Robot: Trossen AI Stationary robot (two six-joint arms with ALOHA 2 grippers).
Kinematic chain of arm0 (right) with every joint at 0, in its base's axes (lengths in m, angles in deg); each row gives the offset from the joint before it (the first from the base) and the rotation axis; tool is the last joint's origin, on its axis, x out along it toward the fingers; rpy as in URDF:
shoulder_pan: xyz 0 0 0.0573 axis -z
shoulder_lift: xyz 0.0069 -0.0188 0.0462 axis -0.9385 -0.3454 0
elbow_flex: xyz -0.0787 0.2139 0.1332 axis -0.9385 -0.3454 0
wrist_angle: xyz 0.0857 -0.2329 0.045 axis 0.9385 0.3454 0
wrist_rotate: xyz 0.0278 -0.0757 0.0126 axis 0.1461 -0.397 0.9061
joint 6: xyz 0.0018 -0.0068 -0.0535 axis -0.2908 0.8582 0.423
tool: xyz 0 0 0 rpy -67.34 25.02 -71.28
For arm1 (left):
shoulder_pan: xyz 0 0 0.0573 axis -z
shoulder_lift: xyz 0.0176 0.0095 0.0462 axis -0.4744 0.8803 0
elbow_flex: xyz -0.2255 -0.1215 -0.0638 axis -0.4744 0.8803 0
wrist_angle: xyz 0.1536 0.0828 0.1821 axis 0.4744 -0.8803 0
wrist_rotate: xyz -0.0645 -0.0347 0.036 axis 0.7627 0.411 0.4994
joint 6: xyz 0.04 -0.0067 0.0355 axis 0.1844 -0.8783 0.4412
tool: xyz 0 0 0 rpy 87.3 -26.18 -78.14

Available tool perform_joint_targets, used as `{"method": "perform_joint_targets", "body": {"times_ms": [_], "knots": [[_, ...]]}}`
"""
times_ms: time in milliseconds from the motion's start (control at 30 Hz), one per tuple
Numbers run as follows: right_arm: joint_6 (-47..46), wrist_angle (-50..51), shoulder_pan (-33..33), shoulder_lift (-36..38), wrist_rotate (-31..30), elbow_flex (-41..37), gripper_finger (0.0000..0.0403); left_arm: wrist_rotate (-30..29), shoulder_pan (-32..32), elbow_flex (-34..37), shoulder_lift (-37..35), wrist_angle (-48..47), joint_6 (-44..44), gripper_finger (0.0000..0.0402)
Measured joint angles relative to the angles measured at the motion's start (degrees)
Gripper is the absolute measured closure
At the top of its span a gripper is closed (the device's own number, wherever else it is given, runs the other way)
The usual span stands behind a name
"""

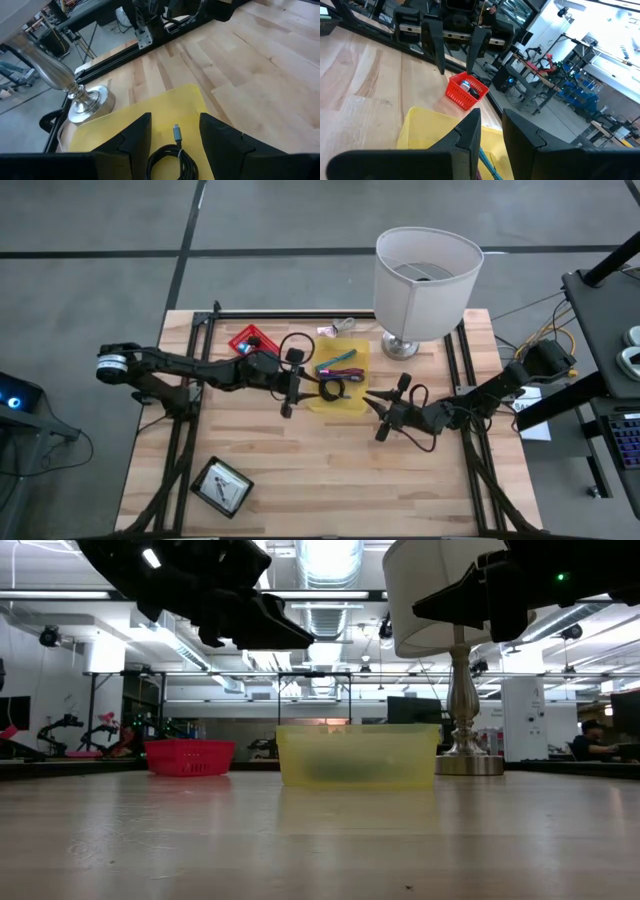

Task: Pick and place items into bin
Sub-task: Return to Home Position

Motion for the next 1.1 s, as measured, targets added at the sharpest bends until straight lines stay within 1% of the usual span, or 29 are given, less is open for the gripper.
{"method": "perform_joint_targets", "body": {"times_ms": [667,833,1100], "knots": [[0.21,0.04,0.02,-0.01,0.00,0.00,0.0335,-0.04,-1.02,0.32,0.00,-0.04,1.55,0.0253],[0.22,0.26,0.02,-0.02,0.02,0.00,0.0335,-0.04,-1.45,0.40,-0.02,-0.06,1.68,0.0277],[0.24,0.27,0.02,0.00,0.00,-0.02,0.0335,-0.04,-1.77,2.00,-0.56,-0.10,0.92,0.0337]]}}
